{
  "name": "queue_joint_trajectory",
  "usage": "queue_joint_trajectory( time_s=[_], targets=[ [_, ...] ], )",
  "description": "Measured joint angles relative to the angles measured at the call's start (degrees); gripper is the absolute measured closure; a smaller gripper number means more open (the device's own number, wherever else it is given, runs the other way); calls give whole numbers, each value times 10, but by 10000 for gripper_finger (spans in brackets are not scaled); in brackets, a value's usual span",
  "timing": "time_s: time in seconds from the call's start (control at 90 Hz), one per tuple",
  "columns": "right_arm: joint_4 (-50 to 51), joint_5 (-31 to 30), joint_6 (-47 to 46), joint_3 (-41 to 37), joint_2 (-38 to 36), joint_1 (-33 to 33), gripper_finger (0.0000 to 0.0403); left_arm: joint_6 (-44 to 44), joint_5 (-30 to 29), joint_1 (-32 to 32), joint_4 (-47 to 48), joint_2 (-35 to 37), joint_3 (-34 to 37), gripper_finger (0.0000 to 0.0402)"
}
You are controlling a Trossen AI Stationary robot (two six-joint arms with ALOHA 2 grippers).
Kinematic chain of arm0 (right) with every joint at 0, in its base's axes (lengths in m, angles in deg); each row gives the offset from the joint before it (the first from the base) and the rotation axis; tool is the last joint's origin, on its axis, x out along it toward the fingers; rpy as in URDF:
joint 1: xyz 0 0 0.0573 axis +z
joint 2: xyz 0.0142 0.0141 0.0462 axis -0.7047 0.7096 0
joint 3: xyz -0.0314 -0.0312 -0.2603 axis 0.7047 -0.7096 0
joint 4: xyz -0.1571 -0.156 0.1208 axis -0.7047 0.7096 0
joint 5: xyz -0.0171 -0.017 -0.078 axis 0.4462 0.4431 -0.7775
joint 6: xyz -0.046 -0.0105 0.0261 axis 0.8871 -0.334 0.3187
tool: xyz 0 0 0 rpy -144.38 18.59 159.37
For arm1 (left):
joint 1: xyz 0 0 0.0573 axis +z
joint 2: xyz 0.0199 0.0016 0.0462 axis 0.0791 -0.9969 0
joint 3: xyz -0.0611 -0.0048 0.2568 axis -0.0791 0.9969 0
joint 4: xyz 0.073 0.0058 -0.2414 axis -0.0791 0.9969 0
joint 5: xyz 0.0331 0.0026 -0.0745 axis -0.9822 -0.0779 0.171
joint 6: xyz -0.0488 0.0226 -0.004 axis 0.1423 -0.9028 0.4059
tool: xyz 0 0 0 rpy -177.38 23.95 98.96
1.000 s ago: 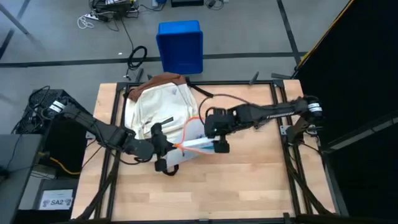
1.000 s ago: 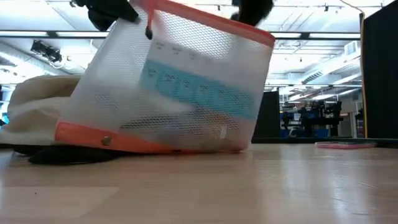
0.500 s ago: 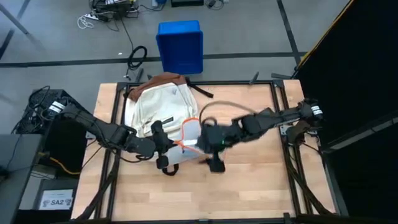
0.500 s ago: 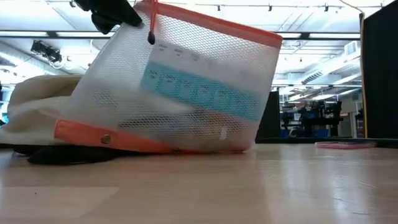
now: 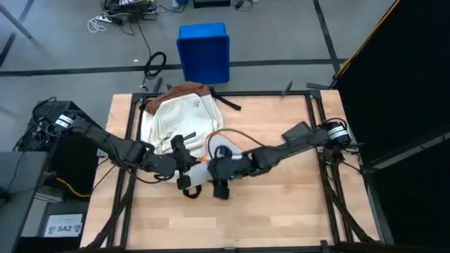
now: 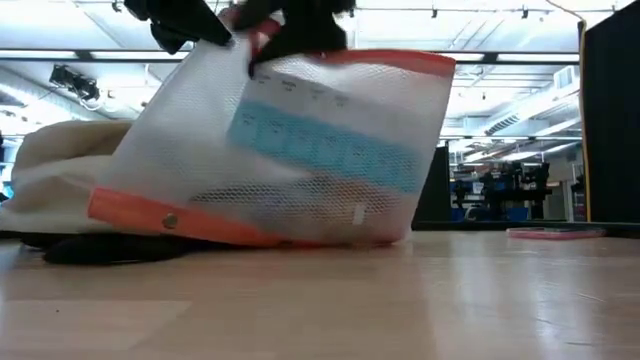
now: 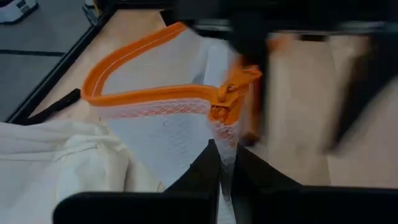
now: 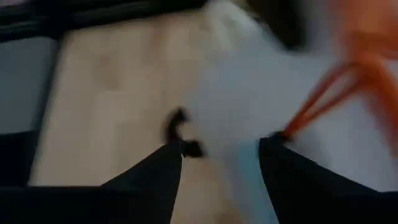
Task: Unpack backpack
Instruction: Close the zip bag
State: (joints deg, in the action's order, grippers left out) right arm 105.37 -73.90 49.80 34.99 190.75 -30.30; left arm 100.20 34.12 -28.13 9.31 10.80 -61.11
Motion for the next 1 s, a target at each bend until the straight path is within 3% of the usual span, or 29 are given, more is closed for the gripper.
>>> queue_joint_trajectory(
  time_s=[0.367, 0.644, 1.0],
  targets=[
    [-50, 0, 6, 0, 1, -44, 218, -13, 1, 0, 0, -2, 0, 402],
    [-64, 117, 28, 0, 1, -37, 219, -17, 6, 0, 1, -2, 0, 402],
    [-97, 111, 16, 0, 5, -18, 218, -17, 5, 0, 2, -2, 0, 402]
  ],
)
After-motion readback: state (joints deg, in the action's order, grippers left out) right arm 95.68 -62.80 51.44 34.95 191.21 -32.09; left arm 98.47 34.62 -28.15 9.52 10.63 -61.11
